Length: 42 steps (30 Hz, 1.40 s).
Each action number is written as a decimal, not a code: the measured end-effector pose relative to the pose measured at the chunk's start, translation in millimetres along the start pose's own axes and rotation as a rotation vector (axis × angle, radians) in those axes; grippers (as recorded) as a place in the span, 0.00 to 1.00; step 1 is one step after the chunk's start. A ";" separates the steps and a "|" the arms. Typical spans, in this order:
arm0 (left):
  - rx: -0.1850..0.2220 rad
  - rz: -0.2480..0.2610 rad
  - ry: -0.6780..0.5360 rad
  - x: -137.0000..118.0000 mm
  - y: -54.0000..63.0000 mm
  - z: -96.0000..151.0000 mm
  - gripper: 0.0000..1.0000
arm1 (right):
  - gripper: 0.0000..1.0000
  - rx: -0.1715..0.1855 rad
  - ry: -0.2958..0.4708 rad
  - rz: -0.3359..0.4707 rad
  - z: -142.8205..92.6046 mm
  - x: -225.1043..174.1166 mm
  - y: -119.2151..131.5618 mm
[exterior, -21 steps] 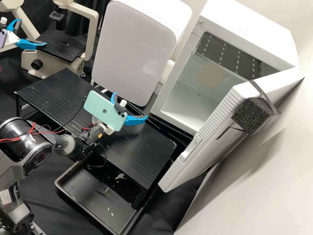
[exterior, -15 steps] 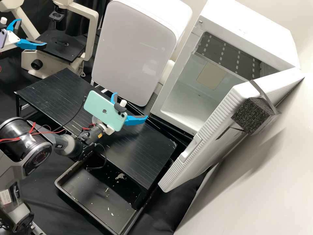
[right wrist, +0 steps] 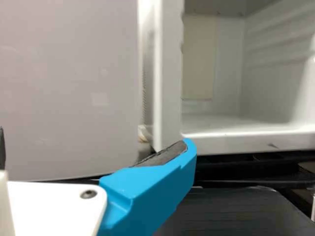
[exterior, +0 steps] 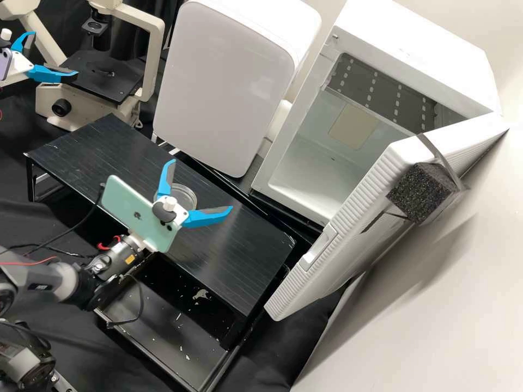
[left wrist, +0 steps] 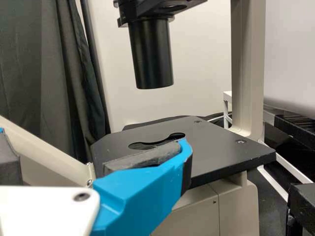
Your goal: Place the petri dish in the incubator
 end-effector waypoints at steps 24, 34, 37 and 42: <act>0.000 0.000 0.000 0.0 0.0 0.0 1.00 | 1.00 -0.064 -0.058 -0.192 2.3 -16.2 -48.6; 0.000 0.000 0.000 0.0 0.0 0.0 1.00 | 1.00 -0.088 -0.094 -0.225 10.2 -5.4 -57.6; 0.000 0.000 0.000 0.0 0.0 0.0 1.00 | 1.00 -0.094 -0.125 -0.209 16.4 -2.9 -54.9; 0.000 0.000 0.000 0.0 0.0 0.0 1.00 | 1.00 -0.098 -0.151 -0.198 21.9 -1.5 -53.0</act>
